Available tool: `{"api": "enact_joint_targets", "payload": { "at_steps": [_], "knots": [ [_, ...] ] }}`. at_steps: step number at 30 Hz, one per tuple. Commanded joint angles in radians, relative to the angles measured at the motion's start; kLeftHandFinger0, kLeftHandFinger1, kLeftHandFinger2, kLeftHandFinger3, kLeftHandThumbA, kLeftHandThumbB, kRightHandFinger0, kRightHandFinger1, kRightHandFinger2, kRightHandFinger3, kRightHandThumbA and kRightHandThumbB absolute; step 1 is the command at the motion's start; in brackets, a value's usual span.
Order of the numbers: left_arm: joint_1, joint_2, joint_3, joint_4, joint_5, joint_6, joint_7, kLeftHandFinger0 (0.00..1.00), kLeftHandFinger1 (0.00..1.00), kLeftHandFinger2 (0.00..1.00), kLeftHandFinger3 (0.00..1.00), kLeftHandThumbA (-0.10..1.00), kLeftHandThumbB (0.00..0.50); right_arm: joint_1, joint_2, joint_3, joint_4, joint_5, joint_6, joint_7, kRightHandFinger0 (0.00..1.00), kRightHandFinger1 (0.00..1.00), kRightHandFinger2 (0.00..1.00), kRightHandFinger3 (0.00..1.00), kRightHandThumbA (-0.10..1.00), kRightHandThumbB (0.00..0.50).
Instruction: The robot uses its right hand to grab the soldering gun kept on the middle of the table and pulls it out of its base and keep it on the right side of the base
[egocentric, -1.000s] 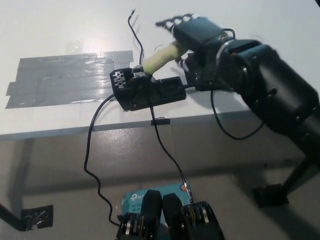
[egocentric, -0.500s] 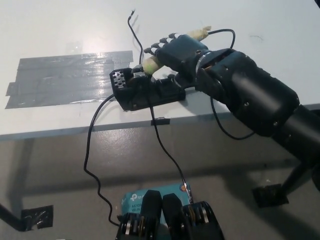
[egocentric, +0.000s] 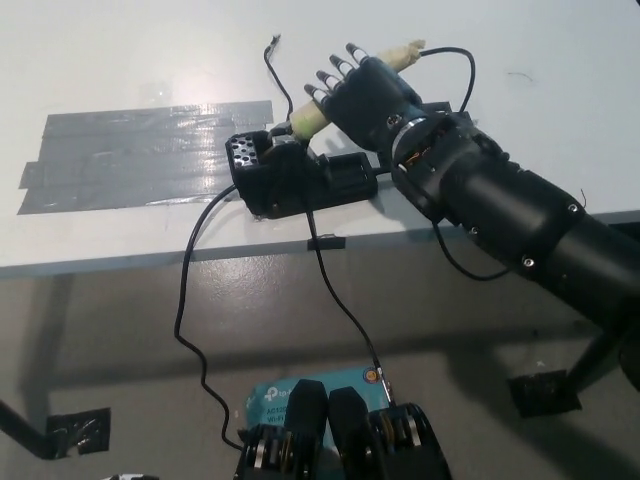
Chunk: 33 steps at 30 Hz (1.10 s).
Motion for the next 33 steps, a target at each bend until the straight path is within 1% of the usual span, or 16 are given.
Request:
{"api": "enact_joint_targets", "payload": {
  "at_steps": [1, 2, 3, 4, 5, 6, 8, 10, 11, 14, 16, 20, 21, 25, 31, 33],
  "knots": [
    [-0.008, 0.022, -0.013, -0.002, 0.033, 0.014, -0.026, 0.48, 0.54, 0.62, 0.84, 0.58, 0.277, -0.032, -0.021, -0.014, 0.032, -0.117, 0.057, -0.154, 0.93, 1.00, 1.00, 1.00, 0.11, 0.313],
    [-0.011, 0.025, -0.019, -0.001, 0.037, 0.014, -0.030, 0.48, 0.54, 0.62, 0.84, 0.58, 0.271, -0.032, -0.020, -0.018, 0.046, -0.120, 0.055, -0.182, 0.49, 0.74, 0.94, 1.00, 0.02, 0.277],
    [-0.013, 0.028, -0.021, -0.002, 0.039, 0.014, -0.030, 0.48, 0.54, 0.62, 0.83, 0.59, 0.275, -0.021, -0.011, -0.069, 0.053, -0.064, 0.035, -0.217, 0.09, 0.24, 0.47, 1.00, -0.10, 0.222],
    [-0.014, 0.028, -0.021, -0.004, 0.041, 0.014, -0.032, 0.45, 0.51, 0.62, 0.82, 0.59, 0.276, -0.015, -0.006, -0.096, 0.057, -0.037, 0.026, -0.242, 0.00, 0.01, 0.21, 1.00, -0.10, 0.180],
    [-0.016, 0.036, -0.028, -0.009, 0.057, 0.014, -0.033, 0.45, 0.51, 0.63, 0.80, 0.61, 0.280, -0.013, -0.006, -0.107, 0.070, -0.039, 0.009, -0.306, 0.00, 0.00, 0.04, 1.00, -0.10, 0.182],
    [-0.018, 0.037, -0.026, -0.010, 0.056, 0.014, -0.034, 0.46, 0.51, 0.62, 0.80, 0.60, 0.285, -0.014, -0.008, -0.112, 0.082, -0.037, -0.018, -0.351, 0.00, 0.00, 0.01, 0.95, -0.10, 0.187],
    [-0.026, 0.039, -0.021, -0.008, 0.053, 0.014, -0.035, 0.45, 0.49, 0.61, 0.81, 0.58, 0.282, -0.026, -0.021, -0.104, 0.115, -0.050, -0.090, -0.479, 0.00, 0.00, 0.13, 0.55, -0.10, 0.203],
    [-0.031, 0.037, -0.022, -0.006, 0.055, 0.014, -0.035, 0.44, 0.49, 0.61, 0.80, 0.57, 0.285, -0.031, -0.029, -0.100, 0.130, -0.055, -0.120, -0.538, 0.00, 0.00, 0.05, 0.41, -0.10, 0.225],
    [-0.034, 0.036, -0.024, -0.005, 0.058, 0.014, -0.036, 0.43, 0.49, 0.61, 0.79, 0.57, 0.279, -0.030, -0.036, -0.105, 0.134, -0.047, -0.145, -0.571, 0.00, 0.00, 0.18, 0.38, -0.10, 0.242],
    [-0.030, 0.028, -0.015, -0.017, 0.055, 0.014, -0.038, 0.43, 0.50, 0.62, 0.77, 0.56, 0.291, -0.026, -0.053, -0.111, 0.148, -0.041, -0.205, -0.674, 0.00, 0.00, 0.02, 0.36, -0.09, 0.194],
    [-0.024, 0.027, -0.014, -0.021, 0.055, 0.014, -0.039, 0.45, 0.51, 0.63, 0.78, 0.55, 0.289, -0.023, -0.059, -0.104, 0.144, -0.054, -0.210, -0.702, 0.00, 0.00, 0.00, 0.35, -0.07, 0.191],
    [-0.037, 0.031, -0.025, -0.019, 0.072, 0.014, -0.045, 0.47, 0.52, 0.65, 0.75, 0.57, 0.286, -0.022, -0.085, -0.107, 0.142, -0.050, -0.257, -0.733, 0.00, 0.00, 0.10, 0.38, -0.10, 0.146],
    [-0.039, 0.028, -0.024, -0.019, 0.071, 0.014, -0.046, 0.47, 0.52, 0.64, 0.75, 0.57, 0.277, -0.038, -0.092, -0.102, 0.189, -0.047, -0.298, -0.793, 0.00, 0.00, 0.11, 0.32, -0.10, 0.168],
    [-0.039, 0.035, -0.036, -0.020, 0.082, 0.014, -0.046, 0.38, 0.45, 0.59, 0.70, 0.56, 0.281, -0.056, -0.119, -0.112, 0.215, -0.025, -0.355, -0.782, 0.00, 0.00, 0.10, 0.35, -0.10, 0.122],
    [-0.037, 0.035, -0.037, -0.023, 0.087, 0.014, -0.050, 0.42, 0.48, 0.63, 0.78, 0.56, 0.270, -0.100, -0.148, -0.101, 0.286, -0.035, -0.418, -0.837, 0.00, 0.00, 0.04, 0.33, -0.10, 0.145],
    [-0.033, 0.033, -0.039, -0.023, 0.089, 0.014, -0.050, 0.42, 0.49, 0.64, 0.80, 0.56, 0.267, -0.105, -0.158, -0.109, 0.297, -0.041, -0.399, -0.860, 0.00, 0.00, 0.00, 0.33, -0.10, 0.195]
  ]
}}
